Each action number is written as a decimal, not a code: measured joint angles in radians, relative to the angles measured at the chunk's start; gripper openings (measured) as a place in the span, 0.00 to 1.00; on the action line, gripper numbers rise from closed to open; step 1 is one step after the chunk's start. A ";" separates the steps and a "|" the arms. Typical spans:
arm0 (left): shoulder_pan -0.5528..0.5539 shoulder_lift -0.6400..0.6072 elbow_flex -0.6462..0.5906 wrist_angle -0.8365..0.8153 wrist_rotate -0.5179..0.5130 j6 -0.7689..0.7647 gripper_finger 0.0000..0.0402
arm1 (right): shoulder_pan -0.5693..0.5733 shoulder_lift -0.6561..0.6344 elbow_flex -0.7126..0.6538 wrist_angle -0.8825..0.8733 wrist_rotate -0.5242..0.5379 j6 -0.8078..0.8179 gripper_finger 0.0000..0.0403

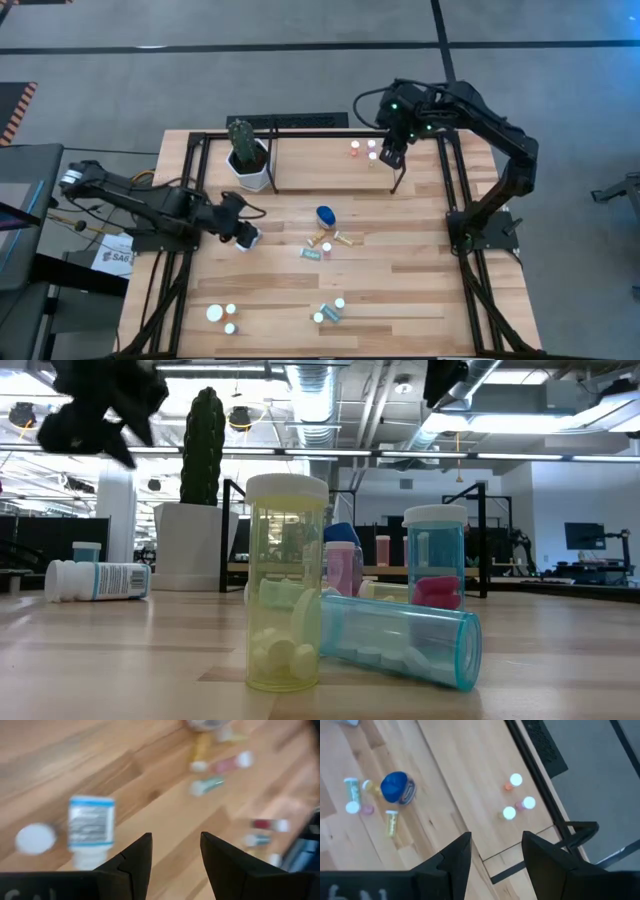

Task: Pick and place medicine bottles onto shelf by color
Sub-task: Put the small blue pill bottle on the shelf

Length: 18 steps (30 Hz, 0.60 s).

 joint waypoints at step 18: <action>0.062 0.100 0.000 -0.371 -0.016 -0.168 0.38 | -0.006 0.000 0.000 -0.004 0.000 -0.087 0.49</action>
